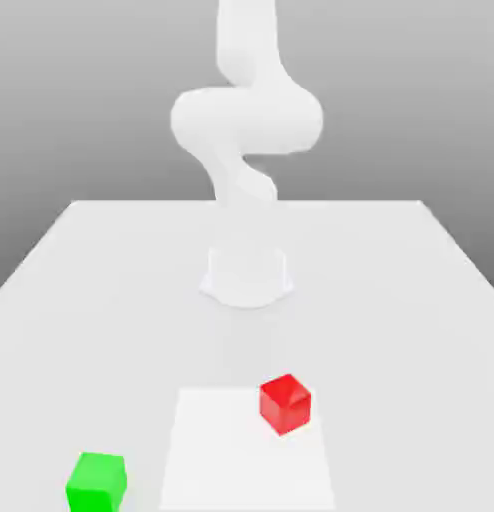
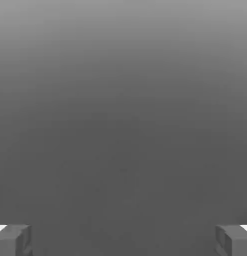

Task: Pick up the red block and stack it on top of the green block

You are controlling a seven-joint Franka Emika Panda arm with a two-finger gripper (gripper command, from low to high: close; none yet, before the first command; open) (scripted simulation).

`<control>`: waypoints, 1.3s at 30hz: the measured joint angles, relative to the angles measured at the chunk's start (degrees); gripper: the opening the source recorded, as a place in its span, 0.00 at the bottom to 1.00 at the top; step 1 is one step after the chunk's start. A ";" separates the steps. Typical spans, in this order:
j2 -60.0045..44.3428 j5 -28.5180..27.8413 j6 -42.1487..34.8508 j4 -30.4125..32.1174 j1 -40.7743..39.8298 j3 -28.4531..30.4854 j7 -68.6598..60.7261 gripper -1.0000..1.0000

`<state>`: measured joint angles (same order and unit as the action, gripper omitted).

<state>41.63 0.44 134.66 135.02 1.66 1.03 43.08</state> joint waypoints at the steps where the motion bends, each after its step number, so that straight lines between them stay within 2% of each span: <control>1: -2.08 0.22 1.39 1.53 0.78 0.46 -1.34 0.50; 12: -24.58 1.93 16.21 17.72 7.73 2.93 -15.31 0.50; 17: -36.46 0.20 24.04 25.89 9.35 2.35 -20.61 0.50; 24: -51.11 1.23 36.09 26.16 8.82 0.93 -23.07 0.50; 25: -53.16 1.53 37.84 25.91 8.41 0.44 -23.26 0.00; 32: -53.65 1.36 38.21 25.84 8.17 0.23 -23.12 0.00; 39: -41.06 -0.58 27.27 27.51 8.46 1.06 -21.80 0.00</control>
<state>0.56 -0.14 161.93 162.53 10.12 2.09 21.28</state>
